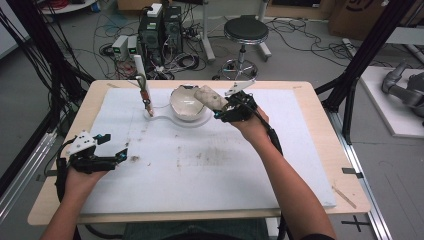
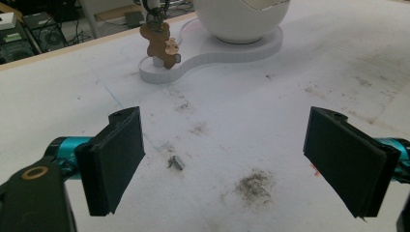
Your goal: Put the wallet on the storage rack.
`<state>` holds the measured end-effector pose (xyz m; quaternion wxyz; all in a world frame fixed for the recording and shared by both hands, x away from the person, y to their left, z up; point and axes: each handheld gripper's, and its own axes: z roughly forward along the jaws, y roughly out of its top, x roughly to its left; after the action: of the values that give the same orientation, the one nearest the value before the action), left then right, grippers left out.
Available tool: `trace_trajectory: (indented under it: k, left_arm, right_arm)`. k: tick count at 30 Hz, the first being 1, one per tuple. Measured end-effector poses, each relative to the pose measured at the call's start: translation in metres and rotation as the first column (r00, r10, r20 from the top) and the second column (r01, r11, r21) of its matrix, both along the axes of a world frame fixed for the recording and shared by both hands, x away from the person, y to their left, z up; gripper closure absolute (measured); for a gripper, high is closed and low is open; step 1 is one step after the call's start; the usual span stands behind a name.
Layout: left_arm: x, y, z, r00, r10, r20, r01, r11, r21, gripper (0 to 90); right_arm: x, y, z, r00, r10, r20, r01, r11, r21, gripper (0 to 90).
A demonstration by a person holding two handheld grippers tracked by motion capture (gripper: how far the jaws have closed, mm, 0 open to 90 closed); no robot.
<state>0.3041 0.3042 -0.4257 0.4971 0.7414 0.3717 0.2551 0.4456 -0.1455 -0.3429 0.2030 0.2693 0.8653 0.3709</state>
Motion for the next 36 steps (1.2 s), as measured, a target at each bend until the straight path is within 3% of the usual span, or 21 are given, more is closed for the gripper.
trace_trajectory:
  k: [5,15,17,23,27,36]
  left_arm:
    - [-0.002,0.002,0.0,1.0,0.005,-0.001,-0.005,1.0,0.001,14.3]
    - [-0.007,0.006,0.0,0.9998,0.018,0.002,-0.018,0.9998,0.004,14.3]
    - [-0.008,0.007,0.0,0.9997,0.022,0.002,-0.022,0.9997,0.003,14.4]
    - [-0.01,0.009,0.0,0.9997,0.025,0.001,-0.025,0.9997,0.004,14.3]
    - [-0.011,0.009,0.0,0.9996,0.027,0.001,-0.027,0.9996,0.005,14.3]
    - [-0.012,0.01,-0.001,0.9995,0.033,0.0,-0.033,0.9995,0.003,14.4]
  right_arm:
    - [0.007,0.016,-0.001,0.9997,0.023,-0.013,-0.023,0.9994,-0.024,36.9]
    - [0.02,0.052,-0.001,0.9976,0.067,-0.013,-0.068,0.9888,-0.133,36.9]
    - [0.022,0.058,-0.002,0.9974,0.07,-0.016,-0.071,0.9883,-0.134,36.9]
    - [0.029,0.072,-0.004,0.996,0.087,-0.02,-0.089,0.9789,-0.184,36.9]
    - [0.034,0.084,-0.002,0.9957,0.091,-0.014,-0.092,0.9658,-0.242,36.8]
    - [0.045,0.1,-0.008,0.9983,0.046,-0.036,-0.055,0.9511,-0.304,36.4]
